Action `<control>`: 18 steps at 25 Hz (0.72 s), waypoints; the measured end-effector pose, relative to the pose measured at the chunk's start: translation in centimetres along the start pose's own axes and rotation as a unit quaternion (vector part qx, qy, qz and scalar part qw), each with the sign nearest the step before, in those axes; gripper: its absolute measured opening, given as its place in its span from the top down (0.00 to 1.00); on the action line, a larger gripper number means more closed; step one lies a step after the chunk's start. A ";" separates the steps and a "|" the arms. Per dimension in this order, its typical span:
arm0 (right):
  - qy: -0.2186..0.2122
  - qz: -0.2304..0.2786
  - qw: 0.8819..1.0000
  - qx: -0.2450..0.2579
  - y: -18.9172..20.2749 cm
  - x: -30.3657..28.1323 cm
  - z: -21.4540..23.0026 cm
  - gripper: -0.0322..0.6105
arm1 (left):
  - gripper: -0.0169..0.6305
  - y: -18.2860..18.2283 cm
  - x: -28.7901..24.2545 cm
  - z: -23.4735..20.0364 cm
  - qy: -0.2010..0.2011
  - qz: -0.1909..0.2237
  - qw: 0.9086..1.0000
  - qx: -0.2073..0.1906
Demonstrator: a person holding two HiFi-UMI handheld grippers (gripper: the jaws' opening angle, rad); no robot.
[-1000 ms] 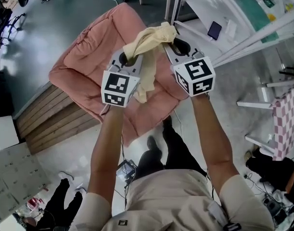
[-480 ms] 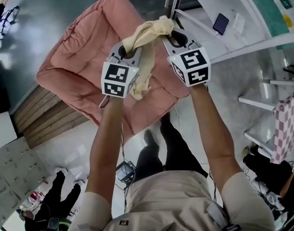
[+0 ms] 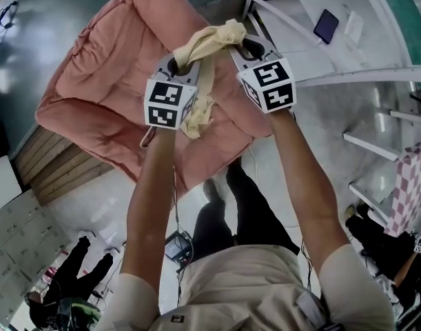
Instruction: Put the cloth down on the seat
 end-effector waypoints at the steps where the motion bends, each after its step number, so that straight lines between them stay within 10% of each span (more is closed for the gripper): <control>1: 0.000 -0.004 1.000 -0.002 0.6 -0.5 0.3 0.87 | 0.92 0.6 -0.5 0.0 0.000 -0.004 1.000 0.003; 18: -0.024 0.009 1.000 0.007 9.5 -8.6 4.4 0.86 | 0.89 10.0 -7.1 -0.8 -0.019 -0.017 0.999 0.037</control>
Point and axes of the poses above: the fingertips, and each gripper's own axes: x backward along the fingers, z to its right, y out of its underside, the point moved 6 cm from there along x, backward along the fingers, and after that the axes turned 15 degrees about -x, right-handed, at the moved point
